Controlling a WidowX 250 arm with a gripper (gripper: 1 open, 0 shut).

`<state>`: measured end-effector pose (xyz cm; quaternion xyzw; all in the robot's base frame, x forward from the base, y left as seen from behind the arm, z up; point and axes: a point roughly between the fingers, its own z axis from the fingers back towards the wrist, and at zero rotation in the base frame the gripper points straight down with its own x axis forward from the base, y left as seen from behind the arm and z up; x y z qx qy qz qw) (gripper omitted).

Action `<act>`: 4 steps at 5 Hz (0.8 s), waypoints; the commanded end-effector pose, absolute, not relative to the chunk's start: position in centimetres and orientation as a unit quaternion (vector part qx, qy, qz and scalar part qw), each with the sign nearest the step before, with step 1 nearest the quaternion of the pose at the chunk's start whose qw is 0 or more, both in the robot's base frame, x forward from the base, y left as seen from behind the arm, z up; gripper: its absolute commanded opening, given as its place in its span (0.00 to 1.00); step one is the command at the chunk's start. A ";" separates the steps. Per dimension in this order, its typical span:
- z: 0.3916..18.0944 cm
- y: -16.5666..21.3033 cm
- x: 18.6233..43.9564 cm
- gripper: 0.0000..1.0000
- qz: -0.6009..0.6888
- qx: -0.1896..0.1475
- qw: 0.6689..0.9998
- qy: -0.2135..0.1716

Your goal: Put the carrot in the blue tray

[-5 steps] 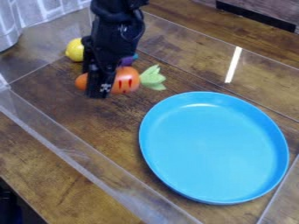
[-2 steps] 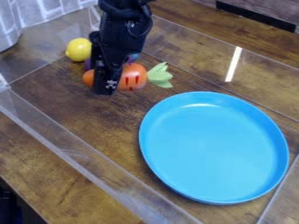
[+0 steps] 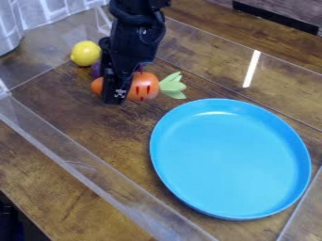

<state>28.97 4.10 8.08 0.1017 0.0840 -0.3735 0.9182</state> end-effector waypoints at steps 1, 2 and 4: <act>10.8 2.5 29.3 0.00 -0.369 0.126 0.920 0.051; 12.0 0.7 28.8 0.00 -0.375 0.142 0.915 0.048; 14.0 -4.1 26.8 0.00 -0.395 0.159 0.905 0.028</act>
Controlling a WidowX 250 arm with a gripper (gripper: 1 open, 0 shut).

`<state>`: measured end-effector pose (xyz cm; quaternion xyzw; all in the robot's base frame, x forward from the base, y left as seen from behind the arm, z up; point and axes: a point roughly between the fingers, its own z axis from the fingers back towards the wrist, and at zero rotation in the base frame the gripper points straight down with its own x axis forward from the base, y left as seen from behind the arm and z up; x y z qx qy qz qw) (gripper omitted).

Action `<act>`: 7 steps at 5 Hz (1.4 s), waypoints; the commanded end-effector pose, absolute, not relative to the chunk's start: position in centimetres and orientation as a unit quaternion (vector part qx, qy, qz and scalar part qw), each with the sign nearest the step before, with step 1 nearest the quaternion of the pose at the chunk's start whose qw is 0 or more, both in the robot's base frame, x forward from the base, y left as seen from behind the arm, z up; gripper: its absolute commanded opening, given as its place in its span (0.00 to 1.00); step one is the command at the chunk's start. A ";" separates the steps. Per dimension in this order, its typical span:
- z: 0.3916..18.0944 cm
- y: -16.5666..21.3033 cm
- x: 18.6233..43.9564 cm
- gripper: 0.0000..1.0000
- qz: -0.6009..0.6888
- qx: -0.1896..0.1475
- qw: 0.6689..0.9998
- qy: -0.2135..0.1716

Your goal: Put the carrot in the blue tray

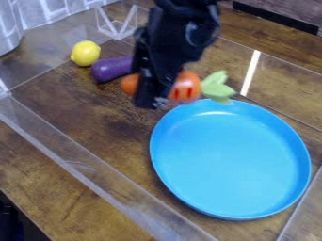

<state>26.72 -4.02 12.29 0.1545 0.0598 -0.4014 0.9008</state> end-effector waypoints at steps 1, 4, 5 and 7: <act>13.6 -7.1 25.8 0.00 -0.412 0.163 0.896 0.020; 8.2 -9.0 26.3 1.00 -0.449 0.159 0.878 0.055; 6.7 -9.0 26.1 1.00 -0.443 0.132 0.885 0.053; 4.6 -9.1 26.4 1.00 -0.435 0.100 0.893 0.049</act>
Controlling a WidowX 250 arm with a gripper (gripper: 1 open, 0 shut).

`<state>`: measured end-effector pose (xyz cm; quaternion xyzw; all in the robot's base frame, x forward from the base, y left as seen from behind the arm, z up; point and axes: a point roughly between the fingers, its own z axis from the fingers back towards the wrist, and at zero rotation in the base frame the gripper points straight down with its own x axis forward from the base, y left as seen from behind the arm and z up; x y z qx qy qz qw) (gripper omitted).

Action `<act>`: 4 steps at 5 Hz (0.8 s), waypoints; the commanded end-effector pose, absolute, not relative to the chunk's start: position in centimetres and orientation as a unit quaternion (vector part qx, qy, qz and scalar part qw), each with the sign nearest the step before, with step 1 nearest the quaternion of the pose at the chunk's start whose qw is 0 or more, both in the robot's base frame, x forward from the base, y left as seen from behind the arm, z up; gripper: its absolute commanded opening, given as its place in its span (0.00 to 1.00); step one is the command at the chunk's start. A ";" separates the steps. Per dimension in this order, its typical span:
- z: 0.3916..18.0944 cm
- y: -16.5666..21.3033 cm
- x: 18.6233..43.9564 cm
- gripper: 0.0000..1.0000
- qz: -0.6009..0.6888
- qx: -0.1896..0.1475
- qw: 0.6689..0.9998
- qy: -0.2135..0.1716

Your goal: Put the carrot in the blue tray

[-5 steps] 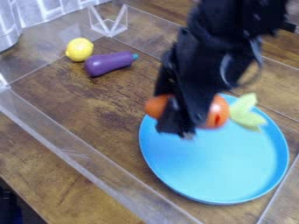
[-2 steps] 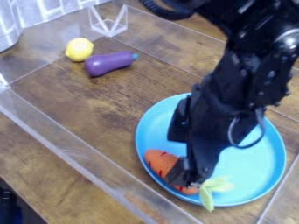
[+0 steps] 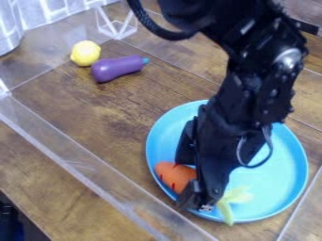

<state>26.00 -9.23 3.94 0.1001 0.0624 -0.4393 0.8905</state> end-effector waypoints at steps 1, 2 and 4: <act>4.0 -9.1 26.5 1.00 -0.434 0.093 0.895 0.042; 3.3 -9.0 26.9 1.00 -0.432 0.091 0.896 0.044; 2.8 -8.3 28.2 1.00 -0.425 0.096 0.899 0.049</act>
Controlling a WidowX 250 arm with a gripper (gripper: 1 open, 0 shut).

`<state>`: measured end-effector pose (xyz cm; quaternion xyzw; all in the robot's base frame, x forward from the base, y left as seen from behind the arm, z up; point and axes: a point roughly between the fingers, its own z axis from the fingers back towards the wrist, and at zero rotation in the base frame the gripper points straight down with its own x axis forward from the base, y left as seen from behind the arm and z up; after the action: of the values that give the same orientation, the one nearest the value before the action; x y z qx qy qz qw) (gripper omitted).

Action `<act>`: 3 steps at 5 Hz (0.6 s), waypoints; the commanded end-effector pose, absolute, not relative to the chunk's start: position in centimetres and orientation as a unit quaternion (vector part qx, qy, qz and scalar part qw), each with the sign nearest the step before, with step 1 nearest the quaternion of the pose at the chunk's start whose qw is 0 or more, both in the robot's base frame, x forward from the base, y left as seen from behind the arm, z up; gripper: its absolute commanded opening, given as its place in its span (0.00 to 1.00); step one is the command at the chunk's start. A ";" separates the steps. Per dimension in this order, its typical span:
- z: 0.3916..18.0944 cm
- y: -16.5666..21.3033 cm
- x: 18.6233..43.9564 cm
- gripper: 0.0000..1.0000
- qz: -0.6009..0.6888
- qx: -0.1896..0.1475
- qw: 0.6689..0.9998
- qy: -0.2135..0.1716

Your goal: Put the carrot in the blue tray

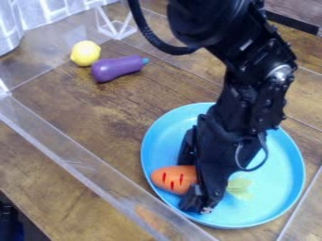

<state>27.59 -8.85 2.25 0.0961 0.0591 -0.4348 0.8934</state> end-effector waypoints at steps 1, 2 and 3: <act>2.6 -8.0 28.7 1.00 -0.421 0.097 0.900 0.050; 2.3 -7.9 29.3 1.00 -0.418 0.097 0.902 0.049; 2.0 -7.8 29.6 1.00 -0.415 0.095 0.904 0.048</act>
<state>29.02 -8.42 2.04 0.0968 0.0573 -0.4259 0.8978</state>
